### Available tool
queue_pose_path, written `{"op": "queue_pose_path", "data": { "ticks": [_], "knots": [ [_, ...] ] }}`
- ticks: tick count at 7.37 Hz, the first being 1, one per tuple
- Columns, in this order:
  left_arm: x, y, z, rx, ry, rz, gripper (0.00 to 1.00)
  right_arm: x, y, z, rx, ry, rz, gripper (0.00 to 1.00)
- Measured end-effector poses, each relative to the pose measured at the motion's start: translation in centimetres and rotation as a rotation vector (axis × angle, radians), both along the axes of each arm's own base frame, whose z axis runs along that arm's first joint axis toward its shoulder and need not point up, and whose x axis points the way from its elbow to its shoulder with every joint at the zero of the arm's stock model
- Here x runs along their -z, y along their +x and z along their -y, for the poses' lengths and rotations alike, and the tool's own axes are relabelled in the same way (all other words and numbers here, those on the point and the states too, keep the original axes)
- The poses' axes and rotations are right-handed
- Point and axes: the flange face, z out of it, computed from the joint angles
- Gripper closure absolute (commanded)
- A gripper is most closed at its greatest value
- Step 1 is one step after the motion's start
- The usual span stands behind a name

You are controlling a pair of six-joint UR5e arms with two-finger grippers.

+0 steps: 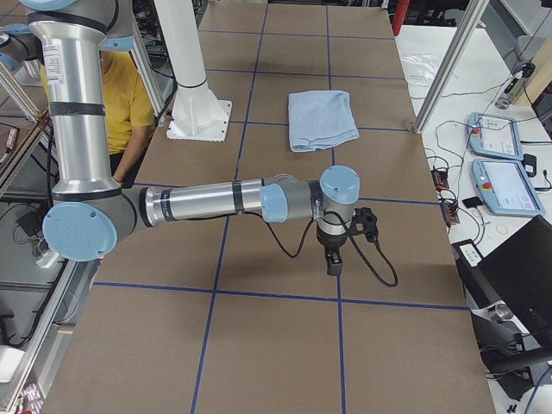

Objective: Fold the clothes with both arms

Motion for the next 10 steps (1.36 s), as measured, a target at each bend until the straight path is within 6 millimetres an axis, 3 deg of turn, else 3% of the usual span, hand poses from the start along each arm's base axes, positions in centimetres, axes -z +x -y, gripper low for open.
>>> {"op": "queue_pose_path", "data": {
  "ticks": [4,10],
  "knots": [
    [0.3,-0.2,-0.9,0.001,0.008,-0.001,0.0,-0.8,-1.8,-0.6,0.046,-0.005,-0.029,0.0],
    [1.2,-0.4,-0.4,0.018,0.069,0.027,0.0,0.6,-2.6,-0.2,0.059,0.027,-0.009,0.0]
  ]
}}
